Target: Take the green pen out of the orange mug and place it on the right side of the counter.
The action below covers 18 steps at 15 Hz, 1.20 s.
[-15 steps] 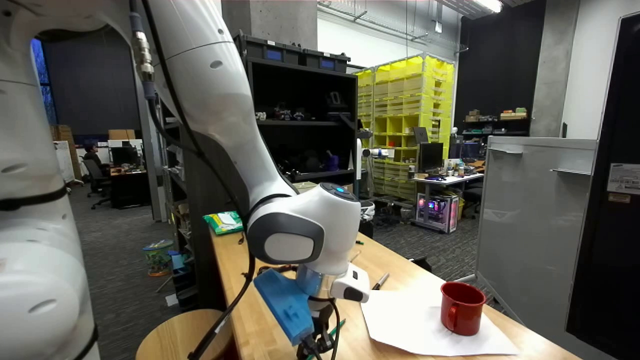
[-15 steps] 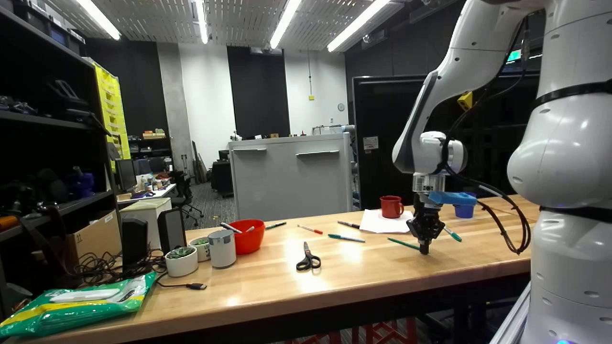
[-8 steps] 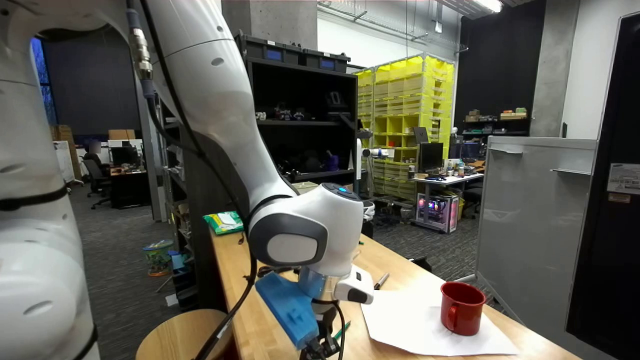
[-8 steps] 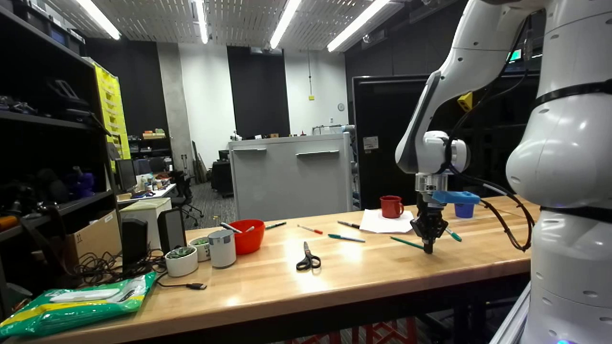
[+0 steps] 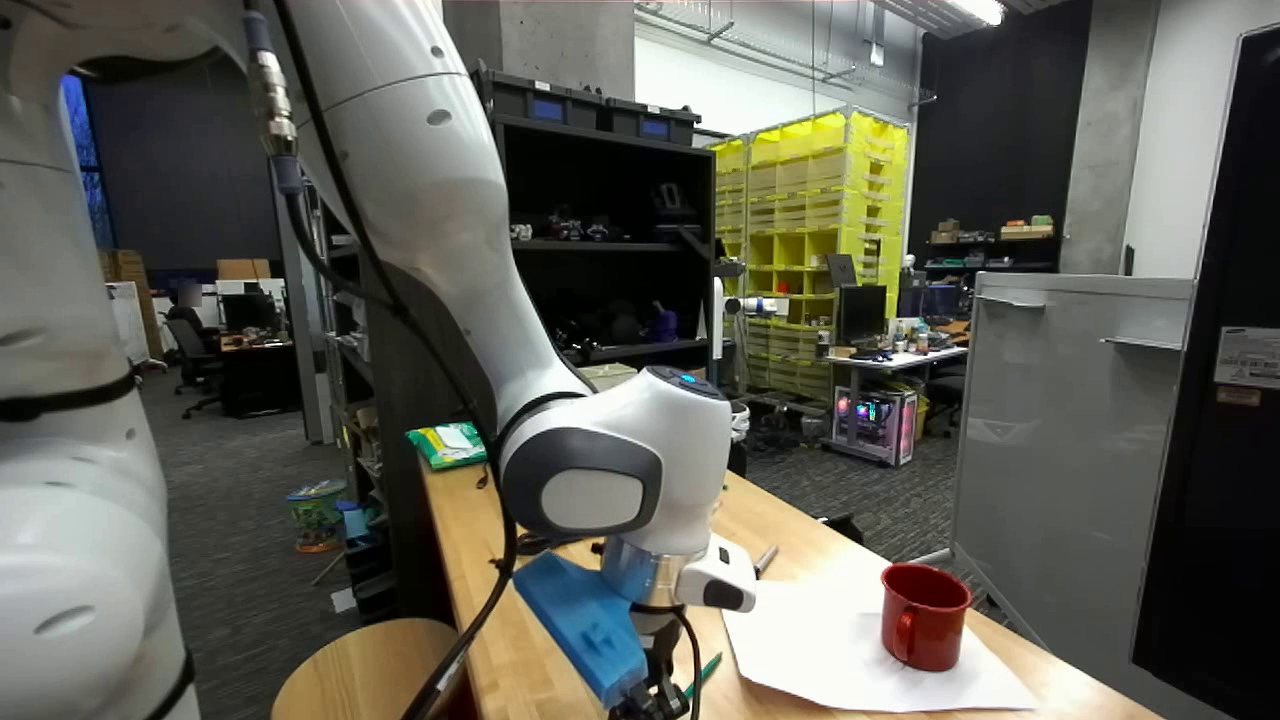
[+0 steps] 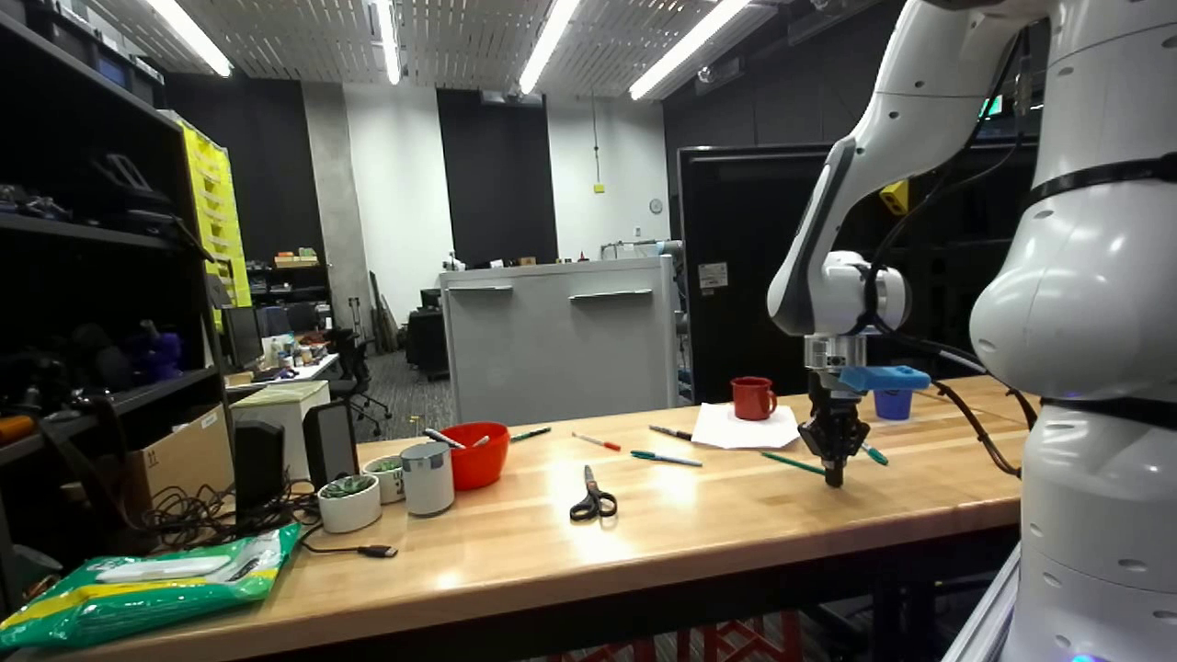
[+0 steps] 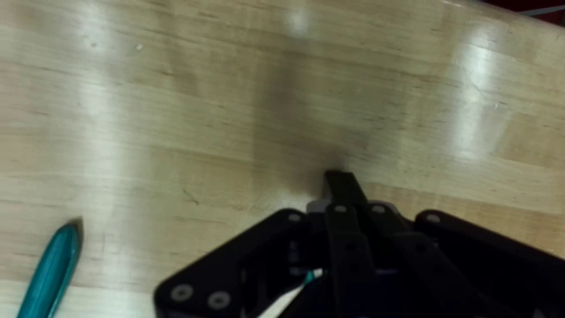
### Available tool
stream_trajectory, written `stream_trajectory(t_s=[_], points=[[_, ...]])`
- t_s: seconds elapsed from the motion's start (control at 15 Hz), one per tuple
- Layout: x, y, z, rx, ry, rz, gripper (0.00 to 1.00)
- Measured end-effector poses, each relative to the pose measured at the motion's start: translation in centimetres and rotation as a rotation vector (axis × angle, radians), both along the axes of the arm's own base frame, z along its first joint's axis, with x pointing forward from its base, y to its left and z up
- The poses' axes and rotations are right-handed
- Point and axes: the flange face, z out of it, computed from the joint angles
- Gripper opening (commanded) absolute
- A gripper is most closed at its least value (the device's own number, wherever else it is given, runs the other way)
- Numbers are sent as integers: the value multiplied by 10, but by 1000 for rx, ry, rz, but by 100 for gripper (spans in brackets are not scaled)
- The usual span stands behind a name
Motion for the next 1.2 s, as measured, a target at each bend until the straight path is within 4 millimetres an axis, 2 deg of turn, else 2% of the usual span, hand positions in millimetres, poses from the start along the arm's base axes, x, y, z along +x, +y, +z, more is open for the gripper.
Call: stream_trajectory(t_s=[0.4,0.6,0.93,1.2], points=[[-3,-5,1,-14,7,7,0],[-8,-15,4,-36,8,-3,0],[-14,-41,23,-100,-12,-32,0],[-14,-54,41,-151,-33,-52,0]])
